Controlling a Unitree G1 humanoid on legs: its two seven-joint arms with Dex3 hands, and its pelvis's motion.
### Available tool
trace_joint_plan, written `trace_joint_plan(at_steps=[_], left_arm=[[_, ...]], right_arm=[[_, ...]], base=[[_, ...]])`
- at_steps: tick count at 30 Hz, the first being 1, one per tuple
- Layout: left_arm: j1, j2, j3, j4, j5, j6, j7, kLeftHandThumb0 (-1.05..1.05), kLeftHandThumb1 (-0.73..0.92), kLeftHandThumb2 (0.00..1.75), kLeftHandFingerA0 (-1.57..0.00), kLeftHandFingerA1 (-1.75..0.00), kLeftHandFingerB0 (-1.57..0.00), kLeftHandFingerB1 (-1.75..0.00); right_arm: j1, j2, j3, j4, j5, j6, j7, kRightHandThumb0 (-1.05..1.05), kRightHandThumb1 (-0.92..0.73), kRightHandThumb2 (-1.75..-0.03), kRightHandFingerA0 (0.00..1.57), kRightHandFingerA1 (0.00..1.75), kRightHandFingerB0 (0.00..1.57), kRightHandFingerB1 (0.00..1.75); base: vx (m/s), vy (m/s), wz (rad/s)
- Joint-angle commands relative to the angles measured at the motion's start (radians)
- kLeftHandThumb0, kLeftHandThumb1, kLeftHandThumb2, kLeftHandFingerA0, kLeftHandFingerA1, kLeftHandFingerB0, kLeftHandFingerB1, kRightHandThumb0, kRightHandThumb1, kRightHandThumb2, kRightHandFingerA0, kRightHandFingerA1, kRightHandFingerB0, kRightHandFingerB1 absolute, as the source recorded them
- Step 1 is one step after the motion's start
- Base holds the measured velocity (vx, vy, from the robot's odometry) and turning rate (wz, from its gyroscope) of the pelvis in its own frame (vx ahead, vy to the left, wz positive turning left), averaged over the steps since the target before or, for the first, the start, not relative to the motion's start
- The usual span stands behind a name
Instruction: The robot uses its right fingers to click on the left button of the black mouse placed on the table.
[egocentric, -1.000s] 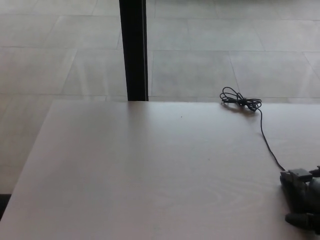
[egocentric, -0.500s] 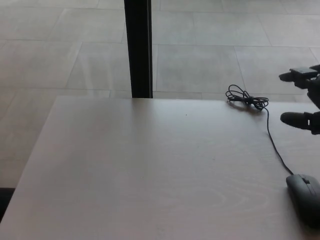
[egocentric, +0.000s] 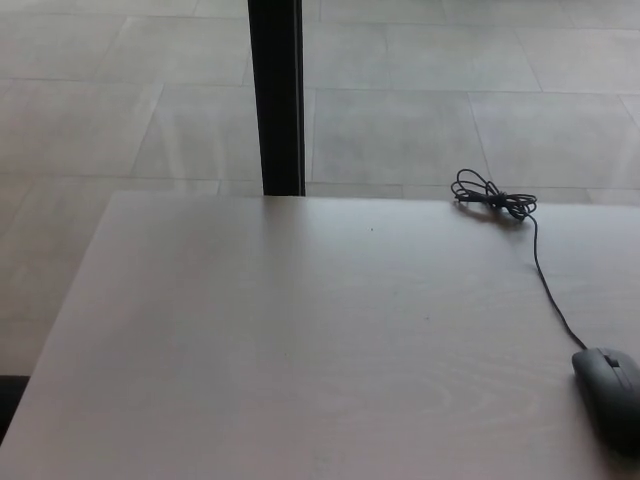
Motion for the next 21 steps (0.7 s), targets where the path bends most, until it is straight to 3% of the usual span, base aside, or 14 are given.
trace_joint_plan(at_steps=[1, 3, 4, 5, 6, 10, 12, 13, 14, 16, 18, 19, 20, 21], left_arm=[[0.005, 0.009, 0.011, 0.001, -0.021, -0.020, -0.009, -0.72, 0.79, 0.64, -0.86, -0.54, -0.71, -0.49], [0.005, 0.008, 0.014, 0.001, -0.025, -0.018, -0.013, -0.72, 0.79, 0.64, -0.86, -0.54, -0.71, -0.49], [0.010, 0.009, -0.001, 0.003, -0.006, -0.028, -0.006, -0.73, 0.81, 0.65, -0.84, -0.53, -0.71, -0.49], [0.010, 0.008, 0.003, 0.000, -0.012, -0.021, -0.008, -0.73, 0.80, 0.64, -0.87, -0.54, -0.74, -0.50], [0.011, 0.007, 0.005, 0.001, -0.016, -0.022, -0.017, -0.73, 0.80, 0.64, -0.84, -0.54, -0.73, -0.50], [0.004, 0.001, 0.007, 0.003, -0.020, -0.018, 0.003, -0.72, 0.79, 0.64, -0.86, -0.53, -0.75, -0.50], [0.008, -0.001, 0.003, 0.005, -0.015, -0.027, -0.002, -0.72, 0.81, 0.65, -0.85, -0.54, -0.72, -0.49], [0.008, 0.001, 0.004, 0.007, -0.017, -0.020, -0.003, -0.73, 0.80, 0.65, -0.84, -0.52, -0.74, -0.48], [0.008, 0.001, 0.003, 0.009, -0.014, -0.020, -0.002, -0.73, 0.80, 0.65, -0.85, -0.52, -0.75, -0.48], [0.009, 0.001, 0.001, 0.010, -0.013, -0.020, -0.003, -0.73, 0.81, 0.65, -0.83, -0.52, -0.73, -0.49], [0.011, 0.000, -0.002, 0.007, -0.010, -0.024, -0.004, -0.73, 0.81, 0.65, -0.82, -0.52, -0.72, -0.49], [0.010, 0.000, -0.006, 0.008, -0.006, -0.024, 0.003, -0.73, 0.81, 0.65, -0.85, -0.53, -0.74, -0.49], [0.011, -0.001, -0.006, 0.006, -0.007, -0.022, 0.004, -0.73, 0.80, 0.65, -0.85, -0.53, -0.72, -0.48], [0.011, 0.000, -0.005, 0.008, -0.009, -0.021, 0.004, -0.74, 0.80, 0.65, -0.84, -0.53, -0.73, -0.48]], right_arm=[[0.158, -0.038, -0.163, 0.008, 0.109, -0.028, -0.087, -0.80, -0.83, -0.65, 0.37, 0.53, 0.51, 0.39], [0.180, -0.036, -0.187, 0.007, 0.115, -0.036, -0.093, -0.80, -0.83, -0.65, 0.37, 0.53, 0.51, 0.39], [0.250, -0.035, -0.243, 0.009, 0.137, -0.029, -0.101, -0.76, -0.66, -1.08, 0.33, 0.59, 0.48, 0.56], [0.284, -0.028, -0.271, 0.006, 0.146, -0.023, -0.106, -0.76, -0.66, -1.08, 0.33, 0.59, 0.47, 0.56], [0.317, -0.016, -0.301, 0.007, 0.160, -0.014, -0.113, -0.76, -0.81, -0.64, 0.40, 0.54, 0.52, 0.40], [0.426, 0.052, -0.428, 0.044, 0.265, 0.024, -0.101, -0.80, -0.83, -0.65, 0.41, 0.46, 0.50, 0.39], [0.465, 0.086, -0.472, 0.072, 0.307, 0.001, -0.112, -0.77, -0.69, -1.09, 0.48, 0.62, 0.34, 0.49], [0.482, 0.127, -0.515, 0.099, 0.367, 0.018, -0.095, -0.73, -0.83, -0.65, 0.73, 0.57, 0.46, 0.38], [0.488, 0.155, -0.545, 0.122, 0.407, 0.052, -0.076, -0.64, -0.65, -1.07, 0.76, 1.06, 0.26, 0.48], [0.495, 0.170, -0.554, 0.125, 0.393, 0.081, -0.088, -0.80, -0.82, -0.71, 0.82, 1.38, 0.44, 0.38], [0.504, 0.223, -0.598, 0.149, 0.418, 0.129, -0.128, -0.73, -0.86, -0.67, 0.82, 1.26, 0.44, 0.38], [0.491, 0.243, -0.634, 0.195, 0.457, 0.131, -0.135, -0.63, -0.66, -1.07, 0.85, 1.12, 0.28, 0.49], [0.486, 0.257, -0.656, 0.214, 0.474, 0.145, -0.138, -0.70, -0.85, -0.66, 0.88, 1.27, 0.44, 0.38], [0.479, 0.291, -0.702, 0.238, 0.522, 0.154, -0.149, -0.72, -0.76, -0.74, 0.84, 1.02, 0.38, 0.40]], base=[[0.00, 0.000, 0.00], [0.00, 0.000, 0.00], [0.00, 0.000, 0.00], [0.00, 0.000, 0.00], [0.00, 0.000, 0.00], [0.00, 0.000, 0.00], [0.00, 0.000, 0.00], [0.00, 0.000, 0.00], [0.00, 0.000, 0.00], [0.00, 0.000, 0.00], [0.00, 0.000, 0.00], [0.00, 0.000, 0.00], [0.00, 0.000, 0.00], [0.00, 0.000, 0.00]])
